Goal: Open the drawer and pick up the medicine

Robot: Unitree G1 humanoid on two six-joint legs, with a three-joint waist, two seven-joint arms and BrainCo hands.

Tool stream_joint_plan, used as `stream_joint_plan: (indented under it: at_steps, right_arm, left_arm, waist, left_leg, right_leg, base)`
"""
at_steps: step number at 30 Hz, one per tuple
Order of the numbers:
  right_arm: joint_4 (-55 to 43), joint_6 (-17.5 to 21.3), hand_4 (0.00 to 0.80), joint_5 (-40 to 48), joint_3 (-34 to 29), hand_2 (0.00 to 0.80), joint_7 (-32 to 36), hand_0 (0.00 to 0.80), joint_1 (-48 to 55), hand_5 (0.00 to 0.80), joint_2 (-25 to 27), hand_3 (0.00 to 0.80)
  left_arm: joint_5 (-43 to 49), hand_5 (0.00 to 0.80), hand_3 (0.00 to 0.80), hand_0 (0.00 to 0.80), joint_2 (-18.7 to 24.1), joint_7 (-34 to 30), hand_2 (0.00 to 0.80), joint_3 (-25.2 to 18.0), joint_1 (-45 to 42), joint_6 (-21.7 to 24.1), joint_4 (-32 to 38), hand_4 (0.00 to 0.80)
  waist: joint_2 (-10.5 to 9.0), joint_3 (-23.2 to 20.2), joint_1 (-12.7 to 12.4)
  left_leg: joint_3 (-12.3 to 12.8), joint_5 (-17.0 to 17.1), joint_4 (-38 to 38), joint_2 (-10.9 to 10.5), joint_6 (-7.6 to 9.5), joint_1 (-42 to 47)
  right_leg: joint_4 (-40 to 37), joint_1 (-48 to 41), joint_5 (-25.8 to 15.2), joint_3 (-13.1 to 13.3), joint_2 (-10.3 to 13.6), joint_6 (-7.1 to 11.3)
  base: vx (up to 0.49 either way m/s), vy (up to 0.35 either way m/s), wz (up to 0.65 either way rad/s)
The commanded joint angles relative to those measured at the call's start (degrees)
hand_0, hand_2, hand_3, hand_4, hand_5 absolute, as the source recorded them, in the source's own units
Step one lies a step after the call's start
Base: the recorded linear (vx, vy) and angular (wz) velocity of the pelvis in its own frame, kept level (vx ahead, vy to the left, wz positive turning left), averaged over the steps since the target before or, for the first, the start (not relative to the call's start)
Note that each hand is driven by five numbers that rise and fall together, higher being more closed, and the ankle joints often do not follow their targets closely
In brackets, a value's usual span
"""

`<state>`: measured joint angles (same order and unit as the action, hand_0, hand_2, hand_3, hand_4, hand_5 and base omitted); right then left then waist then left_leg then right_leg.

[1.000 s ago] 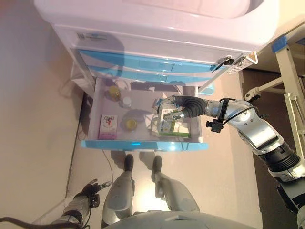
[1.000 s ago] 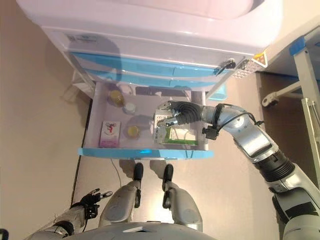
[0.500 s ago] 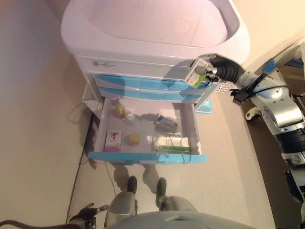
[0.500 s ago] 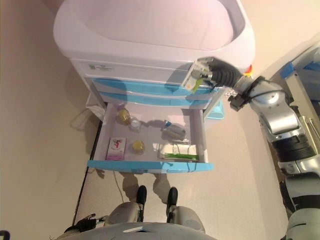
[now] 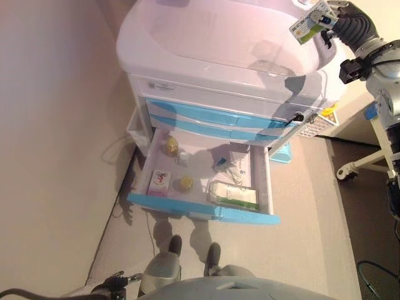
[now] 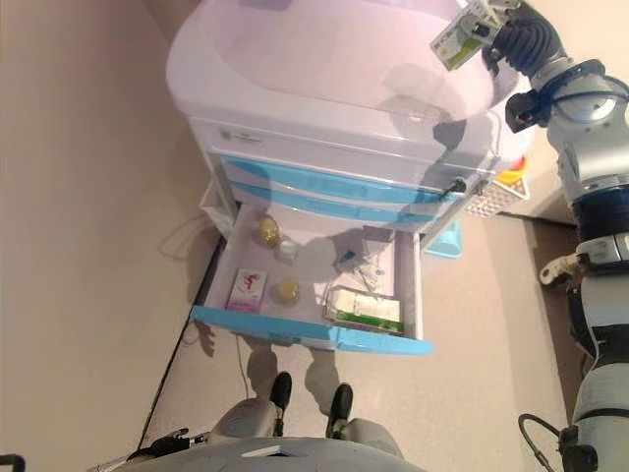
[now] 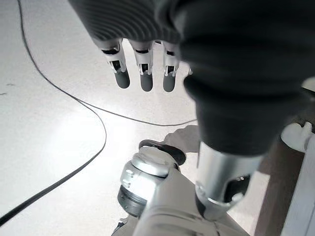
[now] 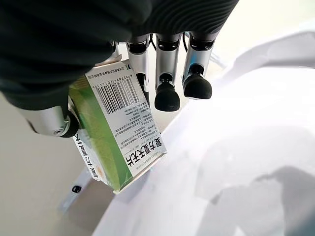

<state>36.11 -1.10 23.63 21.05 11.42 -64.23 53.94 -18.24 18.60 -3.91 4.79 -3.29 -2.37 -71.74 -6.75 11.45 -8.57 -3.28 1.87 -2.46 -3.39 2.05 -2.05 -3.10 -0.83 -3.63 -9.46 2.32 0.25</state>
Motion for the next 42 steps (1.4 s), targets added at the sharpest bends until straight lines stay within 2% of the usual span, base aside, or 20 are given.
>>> stream_joint_plan:
  at_steps: [1,8,22,35,40,41,42]
  right_arm:
    - [3.2,0.7,0.8,-0.1,4.7,0.8,-2.6,0.8,-6.7,0.8,3.5,0.8]
    - [11.4,-0.8,0.8,-10.1,10.5,0.8,-3.4,0.8,-11.8,0.8,3.8,0.8]
    - [21.2,-0.3,0.8,-24.1,20.4,0.8,-0.7,0.8,-16.8,0.8,2.5,0.8]
    - [22.9,1.1,0.8,-30.0,24.0,0.8,-0.3,0.8,-17.3,0.8,1.6,0.8]
    - [22.1,1.0,0.8,-29.4,23.6,0.8,-0.2,0.8,-16.2,0.8,1.4,0.8]
    - [22.1,1.1,0.756,-29.6,23.5,0.756,-0.3,0.756,-16.1,0.756,1.3,0.756]
    - [22.1,1.2,0.637,-29.7,23.4,0.637,-0.5,0.637,-15.9,0.637,1.2,0.637]
  left_arm:
    - [1.6,0.0,0.0,0.0,2.1,-0.3,0.0,2.8,-1.1,-0.6,-3.1,0.0]
    - [1.9,0.0,0.0,0.0,2.2,-0.4,0.0,3.4,-1.1,-1.3,-2.8,0.0]
    - [0.0,0.0,0.0,0.0,3.2,-0.5,0.0,5.3,0.2,-1.8,-1.2,0.0]
    - [-0.6,0.0,0.0,0.0,4.1,-0.9,0.0,5.9,0.6,-2.1,-0.1,0.0]
    - [-0.5,0.0,0.0,0.0,4.2,-1.0,0.0,5.8,0.6,-1.8,0.0,0.0]
    - [-0.4,0.0,0.0,0.0,4.2,-1.1,0.0,5.8,0.6,-1.7,-0.1,0.0]
    - [-0.5,0.0,0.0,0.0,4.2,-1.0,0.0,5.9,0.7,-1.6,-0.1,0.0]
  waist:
    - [-0.76,-4.0,-2.6]
    - [-0.61,-4.1,-3.9]
    - [-0.35,-1.4,-6.2]
    - [-0.49,0.2,-6.9]
    - [-0.44,0.6,-6.9]
    - [-0.41,0.7,-6.9]
    - [-0.39,0.7,-6.9]
  left_leg:
    - [-0.9,-3.1,1.4,-0.5,-0.4,1.5]
    - [-1.9,-2.7,1.6,-0.7,-0.69,1.6]
    - [-4.0,-1.8,2.3,-1.1,-0.45,-0.2]
    - [-4.5,-1.4,2.4,-1.0,-0.3,-1.0]
    - [-4.6,-1.3,2.5,-0.9,-0.31,-1.2]
    - [-4.6,-1.3,2.5,-0.9,-0.32,-1.2]
    - [-4.6,-1.3,2.6,-0.9,-0.31,-1.2]
  right_leg:
    - [6.7,-1.1,5.5,-2.0,0.2,0.42]
    - [6.2,-1.7,5.4,-2.9,0.6,0.43]
    - [5.7,-0.6,5.0,-4.5,0.9,0.57]
    - [5.7,0.0,4.8,-4.9,0.8,0.65]
    - [5.7,0.2,4.8,-4.9,0.8,0.69]
    - [5.7,0.2,4.9,-4.9,0.8,0.68]
    - [5.7,0.3,4.9,-4.9,0.8,0.68]
  base:
    - [0.046,0.024,0.14]
    - [0.039,0.023,0.08]
    - [-0.025,0.001,0.09]
    - [-0.002,-0.003,0.01]
    - [-0.008,-0.006,0.02]
    - [0.0,0.0,0.0]
    - [0.0,0.0,0.0]
